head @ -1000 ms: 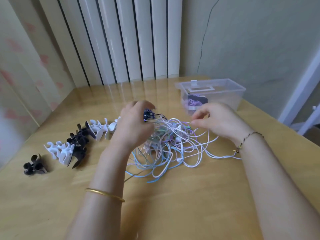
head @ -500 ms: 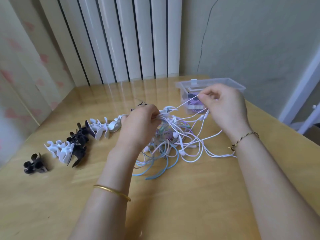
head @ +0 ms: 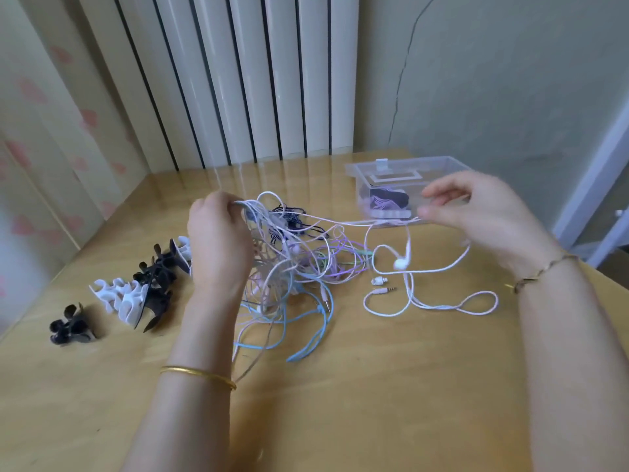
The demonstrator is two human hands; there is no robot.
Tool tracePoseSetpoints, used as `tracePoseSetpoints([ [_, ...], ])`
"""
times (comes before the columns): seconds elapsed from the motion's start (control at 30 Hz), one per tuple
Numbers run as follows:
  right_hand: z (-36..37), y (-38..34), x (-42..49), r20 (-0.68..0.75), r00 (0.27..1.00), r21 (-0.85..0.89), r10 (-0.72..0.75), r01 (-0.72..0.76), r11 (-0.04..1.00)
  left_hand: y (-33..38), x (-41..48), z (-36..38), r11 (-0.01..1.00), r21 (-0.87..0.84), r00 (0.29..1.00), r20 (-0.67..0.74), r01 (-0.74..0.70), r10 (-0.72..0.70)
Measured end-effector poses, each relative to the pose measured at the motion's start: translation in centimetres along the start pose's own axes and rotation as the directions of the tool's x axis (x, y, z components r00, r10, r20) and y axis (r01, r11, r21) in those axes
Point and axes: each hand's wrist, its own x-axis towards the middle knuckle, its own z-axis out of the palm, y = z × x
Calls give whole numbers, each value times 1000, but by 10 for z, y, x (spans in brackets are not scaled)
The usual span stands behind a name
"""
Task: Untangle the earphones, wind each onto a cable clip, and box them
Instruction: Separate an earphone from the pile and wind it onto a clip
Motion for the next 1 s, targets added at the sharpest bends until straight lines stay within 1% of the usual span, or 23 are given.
tracePoseSetpoints([
  [0.03,-5,1,0,28,1000,-51,-11,12,999,-1,0,1,1000,3,1000,11,13,-13],
  [0.07,-9,4,0,22,1000,-103,-17,19,995,-1,-1,1,1000,-2,999,23,23,-23],
  [0.13,-15,7,2,-71,997,-196,-17,3,981,0,-2,3,999,1,999,32,42,-42],
  [0.2,-20,7,3,-144,989,-233,-40,6,972,0,-3,3,998,25,997,43,65,-66],
  [0.23,-21,5,2,-152,987,-208,-47,15,978,-2,-3,4,997,34,996,57,70,-72],
  [0.33,-17,-7,-4,-94,995,-11,12,-13,1000,3,-6,2,989,100,980,158,106,-121],
  [0.43,-12,-24,-12,-9,999,72,41,-40,997,23,-11,-11,963,233,932,299,139,-207],
  [0.47,-10,-29,-14,26,999,81,34,-36,996,34,-13,-17,954,275,932,302,116,-200],
  [0.5,-9,-35,-17,54,998,90,25,-30,996,47,-15,-22,959,277,946,288,63,-145],
  [0.53,-9,-39,-18,84,996,116,16,-26,993,59,-15,-25,973,231,958,282,-22,-45],
  [0.57,-9,-44,-20,110,994,155,10,-27,988,70,-14,-24,979,154,946,314,-135,81],
  [0.6,-9,-47,-21,127,992,196,7,-32,980,81,-14,-21,968,63,898,391,-244,201],
  [0.63,-9,-50,-22,142,990,239,10,-44,970,91,-15,-17,952,-26,821,499,-305,276],
  [0.67,-9,-52,-23,153,988,281,18,-60,958,99,-17,-12,946,-100,735,606,-308,303],
  [0.7,-9,-53,-24,157,987,313,25,-73,947,105,-19,-8,948,-153,664,683,-278,305],
  [0.73,-9,-53,-24,152,988,326,28,-77,942,108,-20,-2,953,-183,631,716,-243,299],
  [0.77,-8,-51,-25,143,989,324,30,-75,943,109,-22,2,955,-194,634,715,-224,294],
  [0.83,-8,-45,-25,119,992,301,42,-76,951,104,-23,10,958,-220,678,677,-184,286],
  [0.93,-11,-32,-24,110,991,278,79,-107,955,97,-25,9,947,-320,732,637,-34,241],
  [1.0,-12,-27,-25,111,990,293,89,-118,949,95,-26,5,924,-378,747,631,58,211],
])
